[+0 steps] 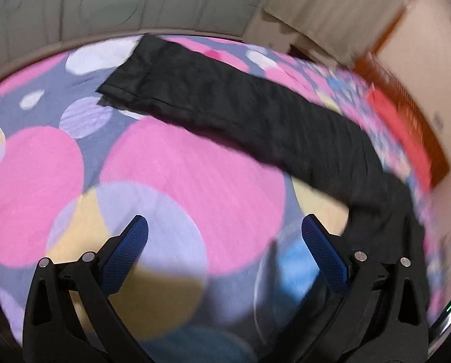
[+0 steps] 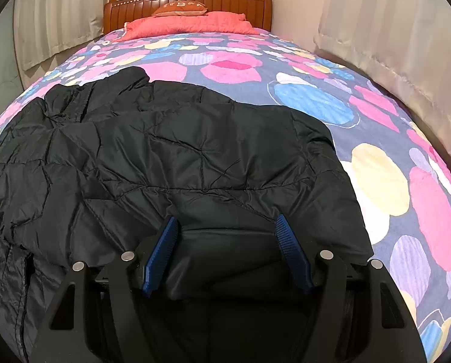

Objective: Fold large clothes

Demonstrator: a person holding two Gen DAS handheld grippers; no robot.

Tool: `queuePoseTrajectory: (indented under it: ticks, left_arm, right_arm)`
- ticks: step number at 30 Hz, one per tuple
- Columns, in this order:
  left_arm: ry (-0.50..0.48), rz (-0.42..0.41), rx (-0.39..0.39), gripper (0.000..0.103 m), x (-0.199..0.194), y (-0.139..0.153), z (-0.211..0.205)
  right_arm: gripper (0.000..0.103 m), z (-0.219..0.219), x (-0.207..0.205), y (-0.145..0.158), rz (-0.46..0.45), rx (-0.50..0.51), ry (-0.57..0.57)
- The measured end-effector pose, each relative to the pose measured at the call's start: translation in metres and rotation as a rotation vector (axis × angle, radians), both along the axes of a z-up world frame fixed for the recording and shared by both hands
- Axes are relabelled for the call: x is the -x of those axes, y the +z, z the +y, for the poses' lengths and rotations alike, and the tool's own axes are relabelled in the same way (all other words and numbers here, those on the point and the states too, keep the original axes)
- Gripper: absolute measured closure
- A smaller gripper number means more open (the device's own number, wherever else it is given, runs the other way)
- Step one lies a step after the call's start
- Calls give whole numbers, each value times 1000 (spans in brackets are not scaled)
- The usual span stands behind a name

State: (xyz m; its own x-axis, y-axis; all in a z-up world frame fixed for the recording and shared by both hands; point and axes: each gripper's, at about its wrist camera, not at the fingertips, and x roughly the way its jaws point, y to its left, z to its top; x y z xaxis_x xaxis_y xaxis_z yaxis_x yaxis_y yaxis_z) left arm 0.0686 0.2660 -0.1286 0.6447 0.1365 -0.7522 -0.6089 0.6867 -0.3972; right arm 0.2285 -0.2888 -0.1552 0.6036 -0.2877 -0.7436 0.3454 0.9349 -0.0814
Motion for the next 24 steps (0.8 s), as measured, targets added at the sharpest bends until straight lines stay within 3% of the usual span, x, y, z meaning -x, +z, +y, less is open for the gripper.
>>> queuePoseTrajectory:
  ticks: [6, 10, 12, 14, 19, 21, 24]
  left_arm:
    - [82, -52, 33, 2, -27, -5, 52]
    - [129, -80, -3, 2, -48, -8, 72]
    - [153, -142, 6, 2, -46, -8, 79]
    - [180, -239, 63, 2, -36, -10, 87]
    - [160, -258, 74, 3, -37, -4, 94]
    - [161, -243, 63, 24, -40, -3, 94]
    - [179, -235, 69, 48, -42, -4, 101]
  right_arm:
    - [36, -1, 1, 0, -1, 6, 1]
    - [35, -2, 1, 1, -1, 6, 2]
    - [35, -2, 2, 0, -1, 6, 2]
    - [35, -2, 2, 1, -1, 7, 3]
    - [35, -3, 2, 1, -2, 7, 3]
    - [35, -3, 2, 1, -2, 7, 3]
    - [35, -3, 2, 1, -2, 8, 3]
